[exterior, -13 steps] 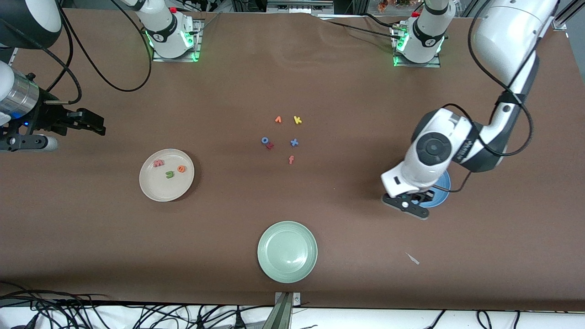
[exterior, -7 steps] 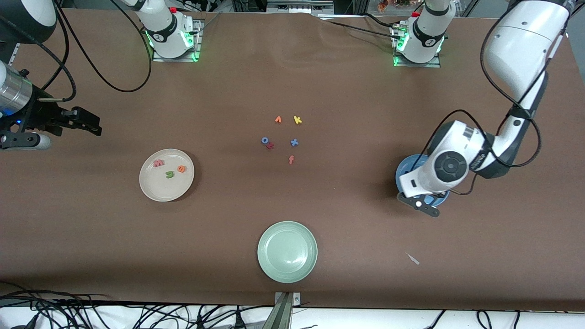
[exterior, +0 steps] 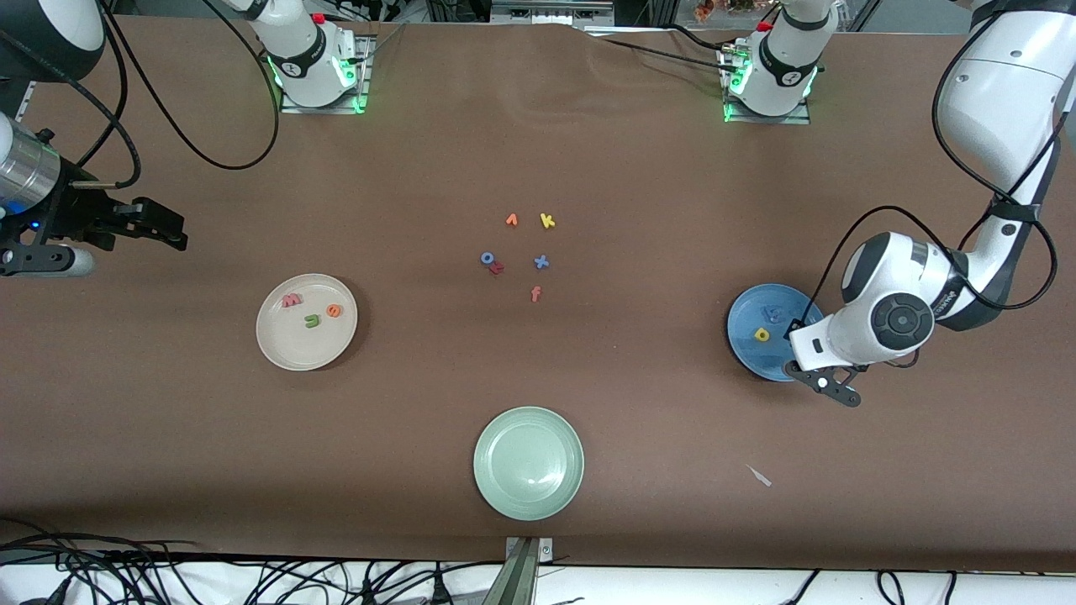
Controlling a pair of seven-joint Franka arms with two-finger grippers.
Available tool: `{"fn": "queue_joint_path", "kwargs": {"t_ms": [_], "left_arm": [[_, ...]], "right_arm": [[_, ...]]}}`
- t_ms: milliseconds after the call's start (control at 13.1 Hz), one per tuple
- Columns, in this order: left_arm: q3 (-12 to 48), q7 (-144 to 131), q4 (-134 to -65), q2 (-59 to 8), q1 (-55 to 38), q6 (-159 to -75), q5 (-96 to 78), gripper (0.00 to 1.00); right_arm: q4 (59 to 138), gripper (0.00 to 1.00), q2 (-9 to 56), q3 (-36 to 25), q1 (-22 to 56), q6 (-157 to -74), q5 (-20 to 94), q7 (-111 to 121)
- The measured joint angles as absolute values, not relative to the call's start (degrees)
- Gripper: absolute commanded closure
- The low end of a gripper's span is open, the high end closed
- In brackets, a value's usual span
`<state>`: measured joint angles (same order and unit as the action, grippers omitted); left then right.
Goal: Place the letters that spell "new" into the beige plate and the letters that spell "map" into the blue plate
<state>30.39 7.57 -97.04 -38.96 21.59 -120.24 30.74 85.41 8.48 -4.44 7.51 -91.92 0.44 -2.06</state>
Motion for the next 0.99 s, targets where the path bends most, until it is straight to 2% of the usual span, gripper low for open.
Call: {"fn": "queue_joint_path", "kwargs": {"t_ms": [459,995], "left_arm": [[34.3,7.2,-93.1,-33.4,21.3,-117.9,29.4,0.00],[38.9,7.1,-76.9,-30.6,20.9,-97.9,20.0,0.00]], "right_arm": [[85.4,0.00,8.5,-4.7,7.4,-91.9,0.4,-2.1],[85.4,0.00,8.5,-4.7,7.4,-91.9,0.4,-2.1]]}}
